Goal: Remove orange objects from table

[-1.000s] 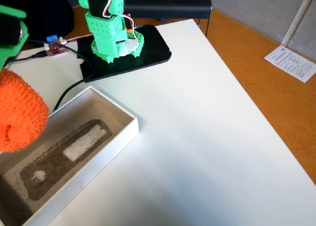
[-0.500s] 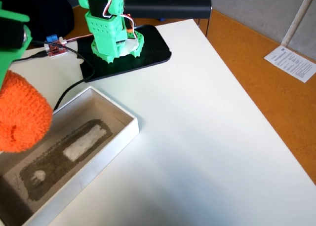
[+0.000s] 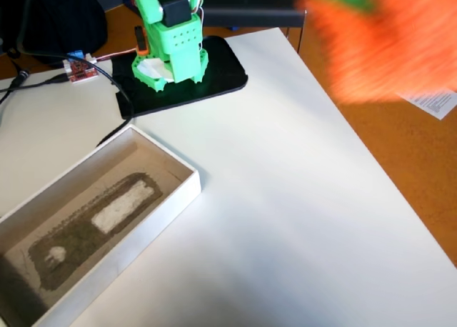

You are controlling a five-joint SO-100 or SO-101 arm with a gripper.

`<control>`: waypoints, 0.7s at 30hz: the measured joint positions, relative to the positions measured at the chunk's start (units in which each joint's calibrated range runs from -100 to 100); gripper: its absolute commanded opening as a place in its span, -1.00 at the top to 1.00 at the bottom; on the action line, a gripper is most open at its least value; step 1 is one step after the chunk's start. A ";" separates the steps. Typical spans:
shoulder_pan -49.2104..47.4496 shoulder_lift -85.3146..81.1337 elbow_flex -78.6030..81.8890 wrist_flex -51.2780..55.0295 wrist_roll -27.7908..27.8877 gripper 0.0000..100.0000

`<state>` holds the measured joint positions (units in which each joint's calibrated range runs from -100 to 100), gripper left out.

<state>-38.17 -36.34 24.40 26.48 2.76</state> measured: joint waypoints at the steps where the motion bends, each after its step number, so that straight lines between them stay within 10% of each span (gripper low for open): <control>1: -6.81 -0.80 2.44 -3.18 1.86 -0.21; 8: -34.52 -1.25 11.05 -18.48 8.94 -0.20; 21: -25.83 -3.57 13.30 -11.43 4.64 -0.20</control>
<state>-64.00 -39.91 37.70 15.05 7.40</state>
